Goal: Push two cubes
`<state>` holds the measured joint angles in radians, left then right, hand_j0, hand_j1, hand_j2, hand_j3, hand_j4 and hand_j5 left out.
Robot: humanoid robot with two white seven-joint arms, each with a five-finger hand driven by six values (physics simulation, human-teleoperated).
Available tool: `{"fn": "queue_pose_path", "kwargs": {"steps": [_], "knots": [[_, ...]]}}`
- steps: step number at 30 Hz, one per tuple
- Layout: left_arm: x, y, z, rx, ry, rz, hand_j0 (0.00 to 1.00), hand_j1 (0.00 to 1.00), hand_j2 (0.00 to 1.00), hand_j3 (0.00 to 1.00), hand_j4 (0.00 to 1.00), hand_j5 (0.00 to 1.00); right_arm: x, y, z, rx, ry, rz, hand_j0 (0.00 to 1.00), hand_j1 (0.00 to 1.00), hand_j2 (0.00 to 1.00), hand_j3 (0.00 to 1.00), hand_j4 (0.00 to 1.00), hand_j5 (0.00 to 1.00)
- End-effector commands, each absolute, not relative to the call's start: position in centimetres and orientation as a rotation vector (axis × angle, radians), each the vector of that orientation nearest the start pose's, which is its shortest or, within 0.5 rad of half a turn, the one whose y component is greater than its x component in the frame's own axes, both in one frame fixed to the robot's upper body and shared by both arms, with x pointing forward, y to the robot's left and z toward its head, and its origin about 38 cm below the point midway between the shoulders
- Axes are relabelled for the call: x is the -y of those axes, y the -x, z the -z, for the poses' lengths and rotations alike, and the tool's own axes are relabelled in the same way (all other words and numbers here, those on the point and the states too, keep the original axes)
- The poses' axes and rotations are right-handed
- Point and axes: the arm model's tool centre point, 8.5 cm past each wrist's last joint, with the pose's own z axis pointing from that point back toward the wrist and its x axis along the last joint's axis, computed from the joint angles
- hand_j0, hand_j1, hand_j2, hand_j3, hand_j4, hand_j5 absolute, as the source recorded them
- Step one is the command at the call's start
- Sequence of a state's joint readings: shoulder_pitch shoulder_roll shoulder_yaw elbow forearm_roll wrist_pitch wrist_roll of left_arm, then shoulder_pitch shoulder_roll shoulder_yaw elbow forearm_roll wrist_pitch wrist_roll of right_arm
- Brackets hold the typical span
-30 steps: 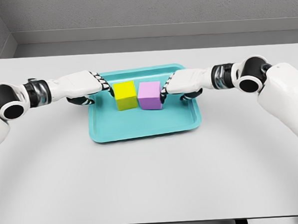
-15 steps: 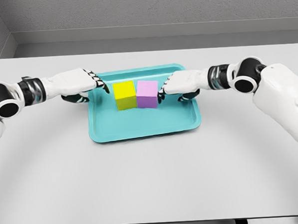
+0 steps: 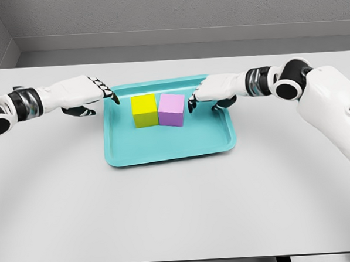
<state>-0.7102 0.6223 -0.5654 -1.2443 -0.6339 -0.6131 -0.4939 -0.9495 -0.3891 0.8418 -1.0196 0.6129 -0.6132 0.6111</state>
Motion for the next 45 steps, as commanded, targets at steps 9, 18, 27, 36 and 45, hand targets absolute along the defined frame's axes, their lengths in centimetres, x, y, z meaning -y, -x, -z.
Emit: {"fn": "queue_pose_path", "kwargs": {"steps": [9, 18, 27, 36, 45], "knots": [[-32.1, -48.0, -21.6, 1.334, -0.603, 2.033, 0.74, 0.74, 0.74, 0.74, 0.74, 0.74, 15.2, -52.0, -18.4, -1.732, -0.43, 3.174, 0.68, 0.68, 0.68, 0.68, 0.68, 0.68], [-33.2, -48.0, -22.5, 1.344, -0.637, 1.997, 0.75, 0.75, 0.75, 0.75, 0.75, 0.75, 14.4, -52.1, -18.8, -1.738, -0.427, 3.156, 0.68, 0.68, 0.68, 0.68, 0.68, 0.68], [-33.1, -48.0, -22.5, 1.345, -0.638, 1.999, 0.75, 0.75, 0.75, 0.75, 0.75, 0.75, 15.9, -52.3, -18.5, -1.723, -0.451, 3.19, 0.68, 0.68, 0.68, 0.68, 0.68, 0.68], [-33.1, -48.0, -22.7, 1.35, -0.64, 1.998, 0.74, 0.74, 0.74, 0.74, 0.74, 0.74, 24.3, -49.8, -27.3, -1.868, -0.755, 2.974, 0.73, 0.73, 0.73, 0.73, 0.73, 0.73], [-33.5, -47.8, -22.7, 1.342, -0.639, 1.995, 0.74, 0.74, 0.74, 0.74, 0.74, 0.74, 40.4, -41.9, -27.0, -2.398, -0.829, 2.974, 1.0, 1.0, 1.0, 1.0, 1.0, 1.0]]}}
